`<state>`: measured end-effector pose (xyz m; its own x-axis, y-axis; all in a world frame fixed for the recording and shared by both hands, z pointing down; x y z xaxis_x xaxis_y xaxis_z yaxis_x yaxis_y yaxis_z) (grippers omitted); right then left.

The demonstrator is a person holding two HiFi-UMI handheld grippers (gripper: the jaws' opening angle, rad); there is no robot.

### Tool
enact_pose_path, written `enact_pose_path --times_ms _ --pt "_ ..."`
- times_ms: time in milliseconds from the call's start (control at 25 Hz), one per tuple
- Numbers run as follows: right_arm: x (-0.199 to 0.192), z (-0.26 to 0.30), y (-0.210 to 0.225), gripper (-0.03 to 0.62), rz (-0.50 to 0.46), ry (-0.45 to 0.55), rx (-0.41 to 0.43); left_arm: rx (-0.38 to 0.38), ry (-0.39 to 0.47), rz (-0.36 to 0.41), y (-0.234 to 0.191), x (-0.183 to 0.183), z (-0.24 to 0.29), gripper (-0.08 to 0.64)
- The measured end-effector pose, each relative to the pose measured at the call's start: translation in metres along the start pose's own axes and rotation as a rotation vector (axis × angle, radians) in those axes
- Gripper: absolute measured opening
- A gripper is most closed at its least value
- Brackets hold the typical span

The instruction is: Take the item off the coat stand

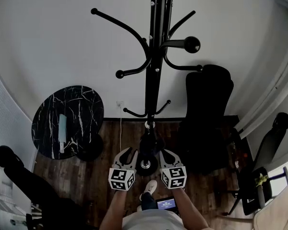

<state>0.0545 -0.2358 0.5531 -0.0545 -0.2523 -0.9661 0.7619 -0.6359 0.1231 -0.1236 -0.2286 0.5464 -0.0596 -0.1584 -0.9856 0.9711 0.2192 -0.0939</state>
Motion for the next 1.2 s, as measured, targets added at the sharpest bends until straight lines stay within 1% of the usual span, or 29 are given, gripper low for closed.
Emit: enact_pose_path --times_ms 160,280,360,480,560,680,720,840,880,1040,1200 --pt "0.007 -0.013 -0.008 0.013 -0.001 0.025 -0.009 -0.011 0.036 0.005 0.008 0.012 -0.015 0.041" --pt "0.017 -0.022 -0.018 0.012 -0.007 0.048 -0.008 -0.012 0.049 0.002 0.012 0.022 -0.026 0.027" --pt "0.023 -0.029 -0.024 0.012 -0.002 0.070 -0.004 -0.028 0.050 -0.025 0.016 0.027 -0.034 0.021" --pt "0.027 -0.040 -0.032 0.012 0.005 0.087 0.000 -0.064 0.062 -0.091 0.023 0.032 -0.047 0.020" --pt "0.026 -0.046 -0.038 0.012 -0.005 0.082 -0.003 -0.067 0.072 -0.096 0.025 0.034 -0.056 0.020" --pt "0.025 -0.054 -0.046 0.012 0.000 0.090 -0.009 -0.063 0.071 -0.078 0.028 0.033 -0.066 0.020" --pt "0.025 -0.056 -0.048 0.012 0.001 0.094 -0.011 -0.059 0.069 -0.058 0.029 0.033 -0.069 0.020" --pt "0.027 -0.060 -0.054 0.012 -0.001 0.099 -0.010 -0.035 0.077 0.053 0.036 0.036 -0.076 0.020" --pt "0.028 -0.062 -0.056 0.012 0.000 0.103 -0.009 -0.031 0.086 0.064 0.038 0.038 -0.078 0.020" --pt "0.033 -0.066 -0.065 0.012 0.002 0.120 0.000 -0.032 0.108 -0.002 0.037 0.047 -0.084 0.020" --pt "0.034 -0.071 -0.068 0.012 -0.012 0.114 -0.002 -0.008 0.126 -0.032 0.035 0.048 -0.090 0.020"
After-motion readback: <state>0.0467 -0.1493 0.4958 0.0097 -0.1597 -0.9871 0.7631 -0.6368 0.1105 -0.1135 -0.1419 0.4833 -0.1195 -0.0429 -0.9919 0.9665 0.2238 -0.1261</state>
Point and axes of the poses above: the fingertips, and each gripper's own axes: z forward along the fingers, y to its right, x out of its top, the point moved 5 cm from there along -z, backward along the fingers, and after that the axes turned 12 degrees about x, right-handed, at the moved point
